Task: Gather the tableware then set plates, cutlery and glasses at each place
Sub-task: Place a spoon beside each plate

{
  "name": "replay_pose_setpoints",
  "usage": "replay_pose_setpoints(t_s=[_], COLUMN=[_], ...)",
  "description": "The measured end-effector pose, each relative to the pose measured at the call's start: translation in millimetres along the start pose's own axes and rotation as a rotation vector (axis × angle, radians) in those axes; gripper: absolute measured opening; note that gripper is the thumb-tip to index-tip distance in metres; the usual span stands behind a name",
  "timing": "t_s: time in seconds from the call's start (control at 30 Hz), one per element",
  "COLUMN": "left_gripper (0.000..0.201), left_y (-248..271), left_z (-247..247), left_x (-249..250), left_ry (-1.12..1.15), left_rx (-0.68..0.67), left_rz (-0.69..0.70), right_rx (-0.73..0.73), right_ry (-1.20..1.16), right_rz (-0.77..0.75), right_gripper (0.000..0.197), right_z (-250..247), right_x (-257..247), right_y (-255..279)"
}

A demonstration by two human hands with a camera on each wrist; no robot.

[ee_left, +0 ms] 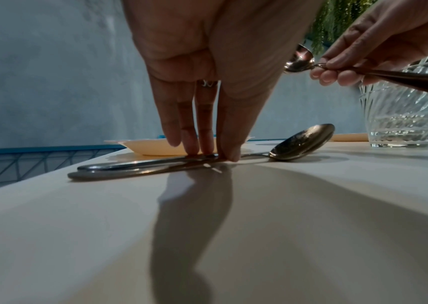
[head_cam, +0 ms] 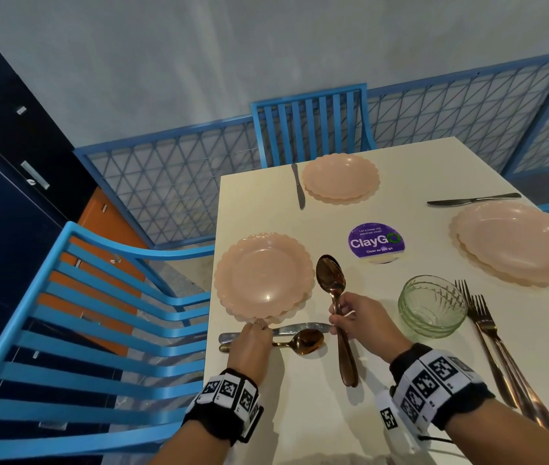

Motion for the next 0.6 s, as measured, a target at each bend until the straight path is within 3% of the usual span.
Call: replay_pose_setpoints(t_s=[0.6], left_gripper=[0.021], left_y=[-0.4], left_z=[-5.4], left_x=[-0.5], left_ry=[0.011], left_rx=[0.008], left_rz=[-0.006], right_rx=[-0.006], right_ry=[0.008], right_rz=[0.0], right_gripper=[0.008], right_z=[1.1], right_x=[1.6], right_y=[0.0])
Point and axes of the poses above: each hand's wrist, its own y-axis away from the middle knuckle, its own z-axis out of the palm, x = y × z, the point moved 5 cm from there along -y, towards the middle knuckle, and after that the axes turned 3 degrees about -y, right-handed, at the moved point
